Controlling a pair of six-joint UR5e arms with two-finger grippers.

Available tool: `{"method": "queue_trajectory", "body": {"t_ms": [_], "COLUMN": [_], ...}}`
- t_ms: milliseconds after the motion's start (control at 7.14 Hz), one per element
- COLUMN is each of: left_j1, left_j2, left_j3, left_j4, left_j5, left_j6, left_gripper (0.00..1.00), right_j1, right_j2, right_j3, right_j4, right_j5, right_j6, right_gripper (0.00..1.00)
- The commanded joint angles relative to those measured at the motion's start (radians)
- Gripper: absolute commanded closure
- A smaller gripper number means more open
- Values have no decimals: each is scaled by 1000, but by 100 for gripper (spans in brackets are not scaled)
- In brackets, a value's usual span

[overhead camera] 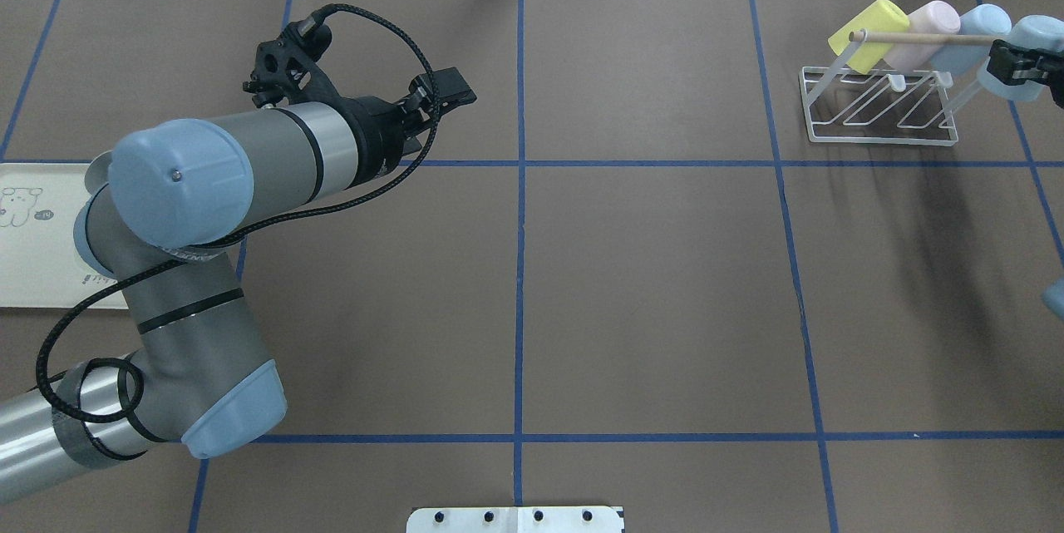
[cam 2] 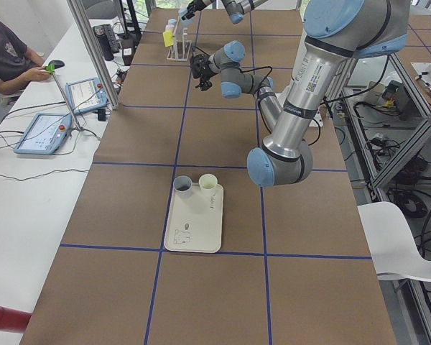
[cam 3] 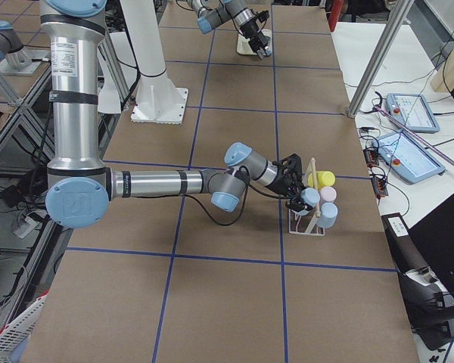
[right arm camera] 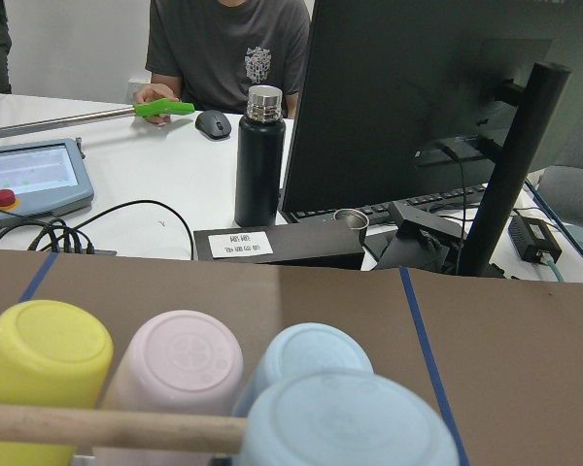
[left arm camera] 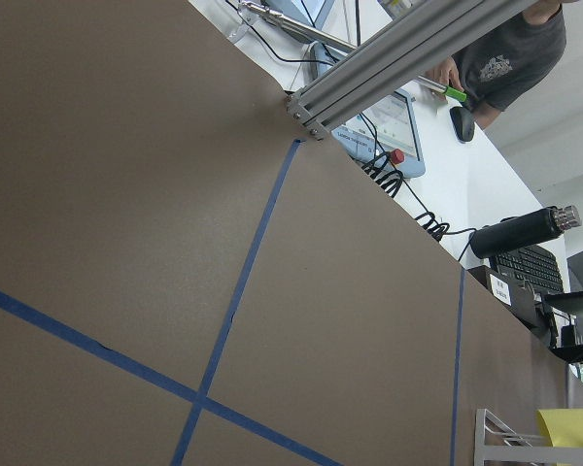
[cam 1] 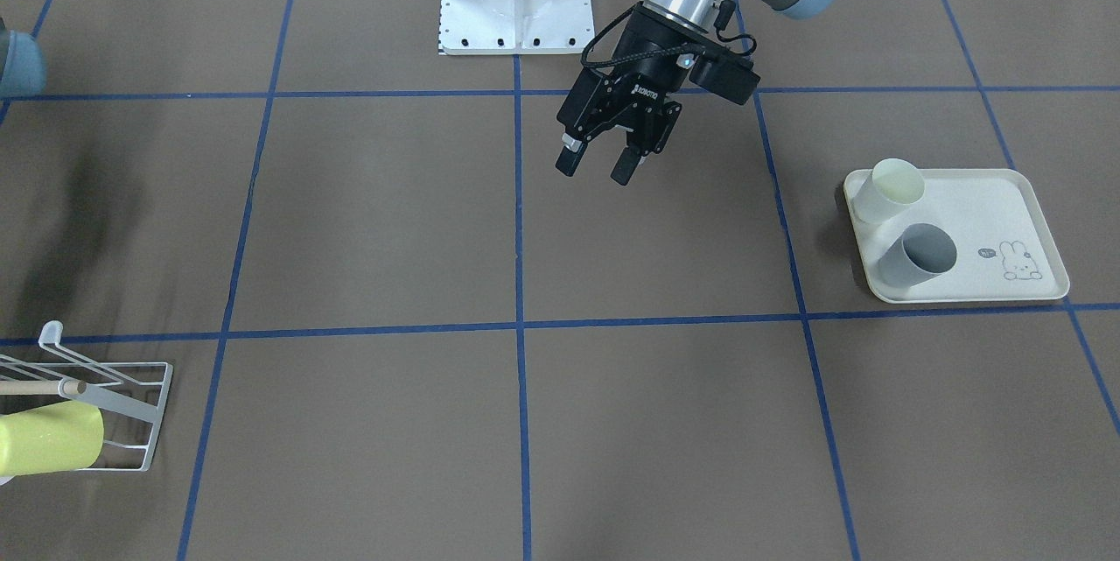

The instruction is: Transfer IKEA cup to right arm and place on rack

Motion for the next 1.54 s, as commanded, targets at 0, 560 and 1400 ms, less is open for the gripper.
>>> {"method": "queue_trajectory", "body": {"t_ms": [0, 560, 1400], "left_j1": [1, 1, -175], "left_j2": [1, 1, 42], "left_j3": [-1, -1, -124], "left_j4": [0, 0, 212], "left_j5": [0, -1, -286], "left_j6": [0, 0, 104], "left_gripper": [0, 0, 0], "right_j1": [-2, -3, 38], "right_j2": [0, 2, -14], "right_j3": [-7, -13, 238], "right_j4": [0, 2, -108], "right_j5": [-3, -5, 225], "right_j6": [0, 2, 15], "right_gripper": [21, 0, 0]}}
